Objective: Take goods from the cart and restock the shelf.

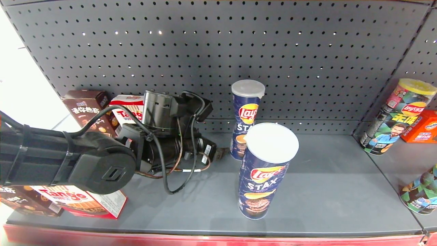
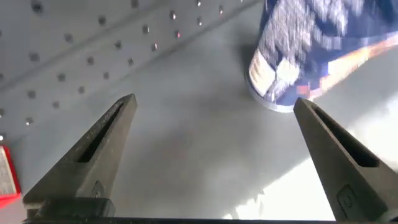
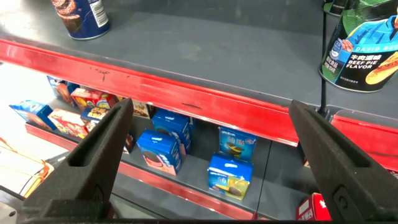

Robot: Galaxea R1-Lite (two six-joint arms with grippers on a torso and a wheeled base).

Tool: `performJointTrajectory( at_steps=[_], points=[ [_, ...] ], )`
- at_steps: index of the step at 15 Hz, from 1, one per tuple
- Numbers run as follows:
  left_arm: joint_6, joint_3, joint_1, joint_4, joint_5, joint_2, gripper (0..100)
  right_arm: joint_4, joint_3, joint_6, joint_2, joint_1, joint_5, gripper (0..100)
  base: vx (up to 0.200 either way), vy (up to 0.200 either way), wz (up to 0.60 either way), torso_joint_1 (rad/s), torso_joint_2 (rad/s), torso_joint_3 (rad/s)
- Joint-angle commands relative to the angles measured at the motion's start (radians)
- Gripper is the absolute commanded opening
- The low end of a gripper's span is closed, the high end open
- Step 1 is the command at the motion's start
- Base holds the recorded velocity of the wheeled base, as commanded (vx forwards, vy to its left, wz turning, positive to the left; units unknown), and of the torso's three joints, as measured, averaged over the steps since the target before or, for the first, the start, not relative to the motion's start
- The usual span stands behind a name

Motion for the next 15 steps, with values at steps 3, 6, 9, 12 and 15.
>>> performJointTrajectory(
  at_steps=[3,6,9,12,15],
  points=[
    [-0.003,0.005,-0.009,0.0,-0.001,-0.013,100,0.0,0.0,-0.001,0.001,0.0,0.0,100,0.0,0.0,0.0,0.0,0.0,0.0],
    [-0.004,-0.003,-0.021,0.0,-0.001,-0.005,100,0.0,0.0,-0.001,0.001,0.0,0.0,100,0.0,0.0,0.0,0.0,0.0,0.0],
    [-0.007,-0.023,-0.021,0.0,-0.001,0.018,100,0.0,0.0,-0.001,0.001,0.0,0.0,100,0.0,0.0,0.0,0.0,0.0,0.0],
    [-0.007,-0.026,-0.018,-0.002,0.0,0.018,100,0.0,0.0,-0.001,0.001,0.0,0.0,100,0.0,0.0,0.0,0.0,0.0,0.0],
    [-0.007,-0.038,-0.006,-0.014,0.0,0.018,100,0.0,0.0,-0.001,0.001,0.0,0.0,100,0.0,0.0,0.0,0.0,0.0,0.0]
  ],
)
